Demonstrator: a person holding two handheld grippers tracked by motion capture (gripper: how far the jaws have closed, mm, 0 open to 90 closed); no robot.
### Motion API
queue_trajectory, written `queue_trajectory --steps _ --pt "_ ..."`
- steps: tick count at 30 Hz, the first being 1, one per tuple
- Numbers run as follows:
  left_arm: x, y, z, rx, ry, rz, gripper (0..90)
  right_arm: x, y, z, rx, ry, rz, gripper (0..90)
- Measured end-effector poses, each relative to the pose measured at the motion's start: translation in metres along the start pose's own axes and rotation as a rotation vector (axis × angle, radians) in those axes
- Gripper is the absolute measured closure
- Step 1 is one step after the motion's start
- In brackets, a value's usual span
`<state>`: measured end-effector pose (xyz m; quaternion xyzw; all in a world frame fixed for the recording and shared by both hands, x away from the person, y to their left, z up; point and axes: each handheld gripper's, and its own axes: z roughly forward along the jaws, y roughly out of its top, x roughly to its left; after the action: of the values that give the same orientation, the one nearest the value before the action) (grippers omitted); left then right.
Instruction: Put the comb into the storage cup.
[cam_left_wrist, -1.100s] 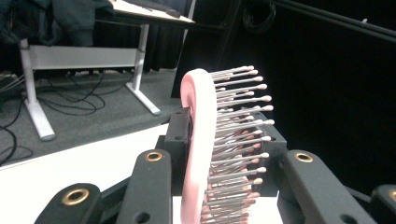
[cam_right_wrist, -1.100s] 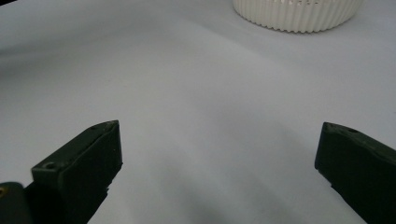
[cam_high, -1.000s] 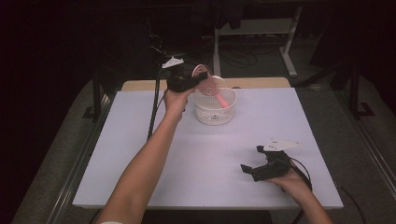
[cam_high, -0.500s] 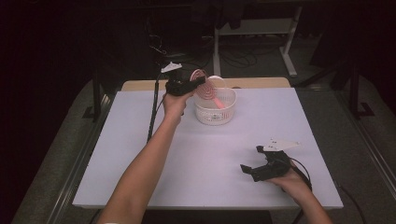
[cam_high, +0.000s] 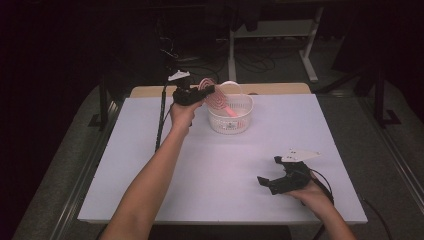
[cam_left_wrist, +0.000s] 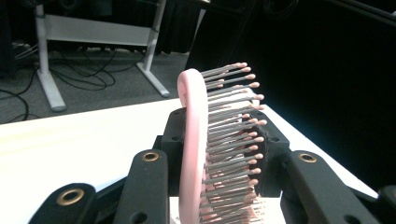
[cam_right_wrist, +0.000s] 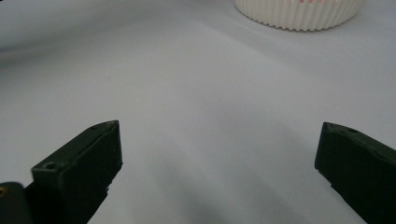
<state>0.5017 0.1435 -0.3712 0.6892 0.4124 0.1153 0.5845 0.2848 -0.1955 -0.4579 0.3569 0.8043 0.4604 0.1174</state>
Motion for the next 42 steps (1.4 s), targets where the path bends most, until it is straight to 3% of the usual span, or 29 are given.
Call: queue_trajectory --steps 7,19,22,29,36,42 --pt "0.005 -0.001 -0.001 0.019 0.007 -0.003 62.2 0.001 -0.001 0.000 0.005 -0.003 -0.005 0.4" --pt "0.008 -0.003 0.001 0.050 0.018 0.029 57.0 -0.001 -0.002 -0.001 0.002 0.000 -0.007 0.4" --pt "0.010 -0.003 -0.001 0.061 0.048 0.057 49.4 -0.001 -0.002 -0.001 0.001 -0.001 -0.008 0.4" --pt "0.014 -0.003 -0.008 0.070 0.063 0.098 33.3 -0.001 0.000 -0.001 0.003 -0.006 -0.013 0.4" --pt "0.018 -0.004 -0.020 0.068 0.044 0.123 18.9 0.000 0.001 0.000 0.006 -0.007 -0.017 0.4" --pt "0.020 -0.002 -0.034 0.083 0.023 0.158 12.7 0.001 0.001 0.000 0.008 -0.012 -0.017 0.4"
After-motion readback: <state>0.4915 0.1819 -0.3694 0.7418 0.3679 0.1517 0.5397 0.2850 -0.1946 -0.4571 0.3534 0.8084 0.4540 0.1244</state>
